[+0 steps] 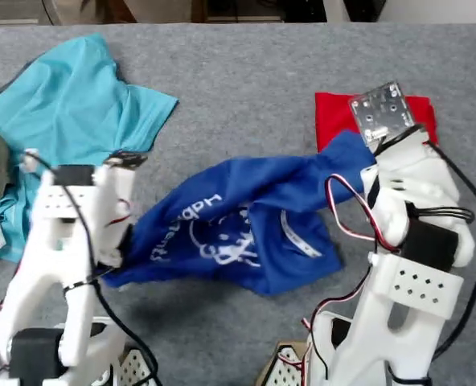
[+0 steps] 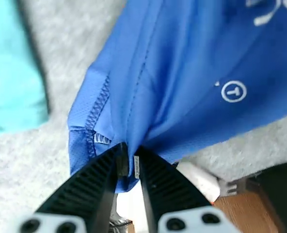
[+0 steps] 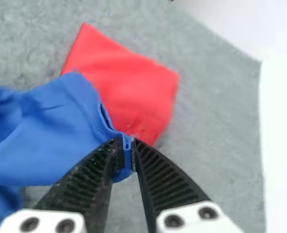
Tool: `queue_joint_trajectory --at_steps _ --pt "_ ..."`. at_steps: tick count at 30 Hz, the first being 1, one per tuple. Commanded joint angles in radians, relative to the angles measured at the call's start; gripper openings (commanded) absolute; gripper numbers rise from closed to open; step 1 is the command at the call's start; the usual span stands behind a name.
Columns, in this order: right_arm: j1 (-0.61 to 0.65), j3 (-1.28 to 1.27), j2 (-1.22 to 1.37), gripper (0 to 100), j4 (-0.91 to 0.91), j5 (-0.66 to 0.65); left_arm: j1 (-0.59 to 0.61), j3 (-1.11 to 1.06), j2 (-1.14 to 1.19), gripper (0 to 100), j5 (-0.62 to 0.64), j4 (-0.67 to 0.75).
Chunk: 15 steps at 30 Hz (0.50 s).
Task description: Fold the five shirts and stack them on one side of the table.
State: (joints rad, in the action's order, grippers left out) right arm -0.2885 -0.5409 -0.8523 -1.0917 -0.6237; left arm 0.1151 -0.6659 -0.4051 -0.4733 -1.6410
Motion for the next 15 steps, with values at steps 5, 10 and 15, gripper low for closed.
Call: queue_joint_trajectory --at_steps 5,10,15 --pt "-0.033 0.325 0.093 0.2 -0.137 -0.127 0.172 -0.009 -0.031 2 -0.193 -0.077" --pt "-0.082 0.538 0.274 0.2 -0.213 -0.189 0.189 -0.009 -0.031 2 -0.29 -0.115" --pt "-0.082 0.641 0.458 0.2 -0.275 -0.232 0.19 -0.028 -0.031 3 -0.374 -0.117"
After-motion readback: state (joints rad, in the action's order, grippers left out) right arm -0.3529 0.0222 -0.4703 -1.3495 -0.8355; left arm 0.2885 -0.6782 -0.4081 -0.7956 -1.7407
